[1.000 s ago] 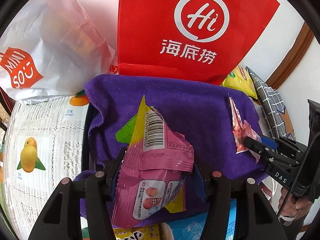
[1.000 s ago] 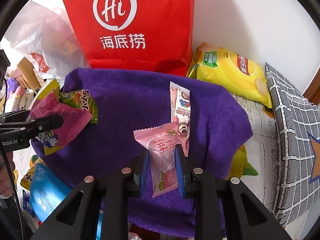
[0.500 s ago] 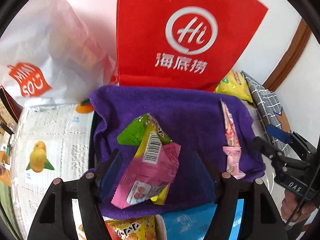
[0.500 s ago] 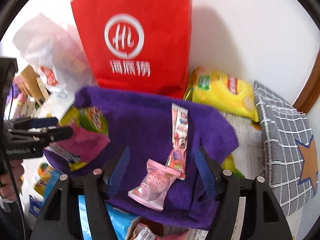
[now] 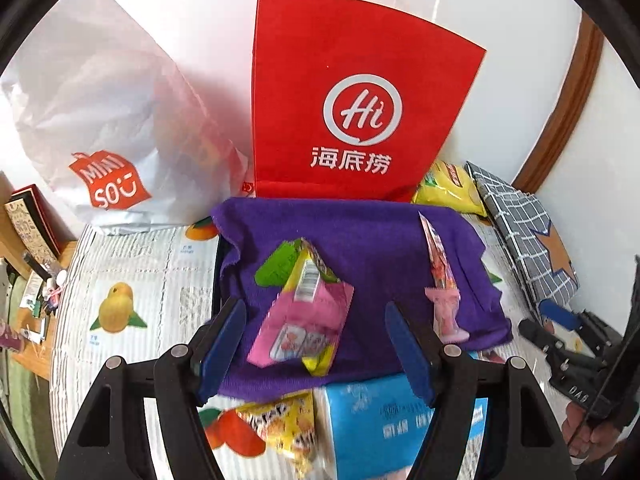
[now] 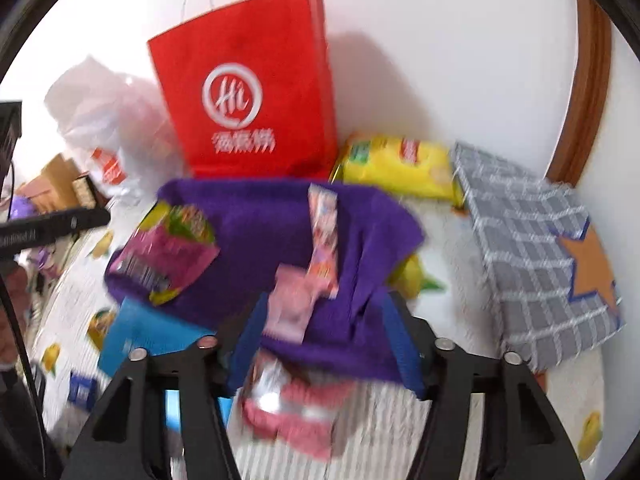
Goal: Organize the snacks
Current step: 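Open both tools to drop the bag and candy onto the purple towel, then grasp the pink snack with the silver band using the right tool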
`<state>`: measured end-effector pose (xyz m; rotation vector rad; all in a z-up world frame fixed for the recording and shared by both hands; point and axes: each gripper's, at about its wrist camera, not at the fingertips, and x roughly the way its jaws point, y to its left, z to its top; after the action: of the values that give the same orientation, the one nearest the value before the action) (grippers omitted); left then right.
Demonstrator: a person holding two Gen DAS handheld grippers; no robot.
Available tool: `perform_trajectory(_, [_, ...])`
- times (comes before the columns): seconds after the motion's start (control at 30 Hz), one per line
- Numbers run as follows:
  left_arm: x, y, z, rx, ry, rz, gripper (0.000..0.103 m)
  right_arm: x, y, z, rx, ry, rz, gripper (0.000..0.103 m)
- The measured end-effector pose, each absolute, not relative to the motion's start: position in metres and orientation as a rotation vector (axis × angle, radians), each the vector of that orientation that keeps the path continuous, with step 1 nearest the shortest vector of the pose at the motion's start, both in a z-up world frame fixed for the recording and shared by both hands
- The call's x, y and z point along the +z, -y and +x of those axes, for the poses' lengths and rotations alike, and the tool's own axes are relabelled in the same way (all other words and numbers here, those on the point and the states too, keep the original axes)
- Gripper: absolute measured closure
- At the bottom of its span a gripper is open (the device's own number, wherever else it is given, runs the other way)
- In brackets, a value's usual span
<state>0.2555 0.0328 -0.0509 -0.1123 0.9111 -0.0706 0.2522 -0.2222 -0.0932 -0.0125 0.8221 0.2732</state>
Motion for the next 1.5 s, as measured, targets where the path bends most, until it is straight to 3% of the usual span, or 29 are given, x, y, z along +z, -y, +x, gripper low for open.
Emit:
perform_trajectory(0.47, [-0.065, -0.049, 0.199, -0.035, -0.938, -0.142, 0.032, -0.147, 0.215, 0.226, 0.304, -0.932, 0.042, 0.044])
perform_trajectory(0.67, [-0.071, -0.057, 0.185, -0.023, -0.944, -0.163, 0.032, -0.154, 0.217, 0.221, 0.308, -0.950, 0.051, 0.034])
perform_trajectory(0.83, [-0.076, -0.058, 0.176, -0.024, -0.949, -0.160, 0.032, -0.156, 0.219, 0.219, 0.310, -0.958, 0.059, 0.032])
perform_trajectory(0.97, [-0.078, -0.062, 0.166, -0.021, -0.947, -0.167, 0.032, -0.158, 0.217, 0.218, 0.310, -0.954, 0.045, 0.032])
perform_trajectory(1.1, [-0.081, -0.070, 0.158, -0.006, -0.949, -0.171, 0.032, -0.157, 0.218, 0.213, 0.327, -0.951, 0.039, 0.040])
perform_trajectory(1.5, [-0.112, -0.090, 0.138, 0.031, -1.001, -0.176, 0.032, -0.141, 0.237, 0.167, 0.296, -0.898, 0.054, 0.041])
